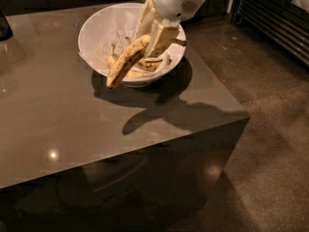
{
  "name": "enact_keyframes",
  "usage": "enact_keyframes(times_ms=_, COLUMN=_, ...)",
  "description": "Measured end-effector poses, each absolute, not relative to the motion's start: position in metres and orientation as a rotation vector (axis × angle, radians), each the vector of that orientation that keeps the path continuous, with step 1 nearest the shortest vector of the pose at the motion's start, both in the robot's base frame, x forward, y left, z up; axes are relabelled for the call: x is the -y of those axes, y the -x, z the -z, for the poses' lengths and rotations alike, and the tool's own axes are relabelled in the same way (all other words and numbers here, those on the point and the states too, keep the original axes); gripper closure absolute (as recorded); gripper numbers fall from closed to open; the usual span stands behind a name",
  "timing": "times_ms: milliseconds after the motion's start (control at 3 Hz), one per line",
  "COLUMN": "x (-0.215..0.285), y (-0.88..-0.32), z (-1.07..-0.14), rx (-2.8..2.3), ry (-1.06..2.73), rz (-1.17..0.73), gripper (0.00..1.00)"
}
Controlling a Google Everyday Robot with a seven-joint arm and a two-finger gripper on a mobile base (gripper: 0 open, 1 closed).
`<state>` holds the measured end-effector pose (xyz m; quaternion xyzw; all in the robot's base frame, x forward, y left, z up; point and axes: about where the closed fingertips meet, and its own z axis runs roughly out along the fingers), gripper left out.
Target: Pick banana from white bowl
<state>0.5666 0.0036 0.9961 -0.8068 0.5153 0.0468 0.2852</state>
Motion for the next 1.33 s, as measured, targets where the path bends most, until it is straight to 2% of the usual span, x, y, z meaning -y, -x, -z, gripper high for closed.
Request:
enact_keyframes(times_ms=1000, x=-0.018, y=-0.483, z=-0.979, rx=-1.401, ry=2.243, rz=-0.249, gripper=1.0)
enact_keyframes(times_ms=1333, x=-0.018, y=-0.483, z=-0.979, rx=-1.401, ry=2.243, rz=-0.249, gripper=1.0)
